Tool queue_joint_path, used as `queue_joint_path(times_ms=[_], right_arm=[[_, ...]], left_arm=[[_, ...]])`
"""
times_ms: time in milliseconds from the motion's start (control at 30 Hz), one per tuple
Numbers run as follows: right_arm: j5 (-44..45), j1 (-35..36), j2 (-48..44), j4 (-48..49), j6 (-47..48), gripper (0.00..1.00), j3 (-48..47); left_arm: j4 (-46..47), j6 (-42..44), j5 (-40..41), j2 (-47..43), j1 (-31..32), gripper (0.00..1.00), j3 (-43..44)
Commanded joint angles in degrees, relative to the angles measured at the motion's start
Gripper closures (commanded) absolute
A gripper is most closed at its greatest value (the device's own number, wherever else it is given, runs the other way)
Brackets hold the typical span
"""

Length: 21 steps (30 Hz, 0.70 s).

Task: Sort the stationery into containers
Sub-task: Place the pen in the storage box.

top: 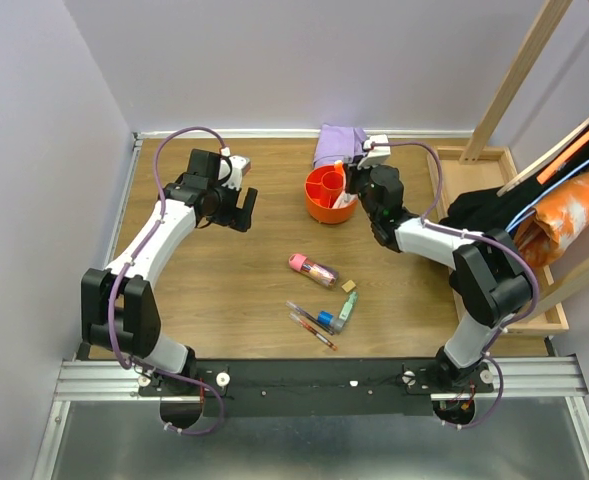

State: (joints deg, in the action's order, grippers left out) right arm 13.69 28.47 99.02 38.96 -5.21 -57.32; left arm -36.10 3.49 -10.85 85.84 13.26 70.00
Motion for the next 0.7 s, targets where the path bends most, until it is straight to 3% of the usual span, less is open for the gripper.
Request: queue_joint_path(times_ms=[0,367,533,600,667], right_arm=[[0.6,-0.3,1.3,1.9,-2.3,0.99,2.6],[-0.8,-0.3,-1.1,-0.5,-1.6,0.98,7.1],[-1.4,-0.3,-6.2,-9.4,-0.6,0.54,5.9],[-0.7,-0.3,-8.3,-14.2,-0.4,0.44,3.3],[-0.2,-0.3,-11.9,-21.2,-0.7,0.41,0.7]], left_arm=[[-0.3,0.7,1.6,0.5,0.2,0.01,1.7],[0.1,0.3,1.2,-0.7,0.2,0.01,-0.3],[0.9,0.0,0.7,-2.5,0.2,0.01,-1.4],[1.8,-0.4,0.2,-3.4,0.2,0.01,-2.2],[3.4,-1.0,-0.5,-5.2,0.2,0.01,-3.7]])
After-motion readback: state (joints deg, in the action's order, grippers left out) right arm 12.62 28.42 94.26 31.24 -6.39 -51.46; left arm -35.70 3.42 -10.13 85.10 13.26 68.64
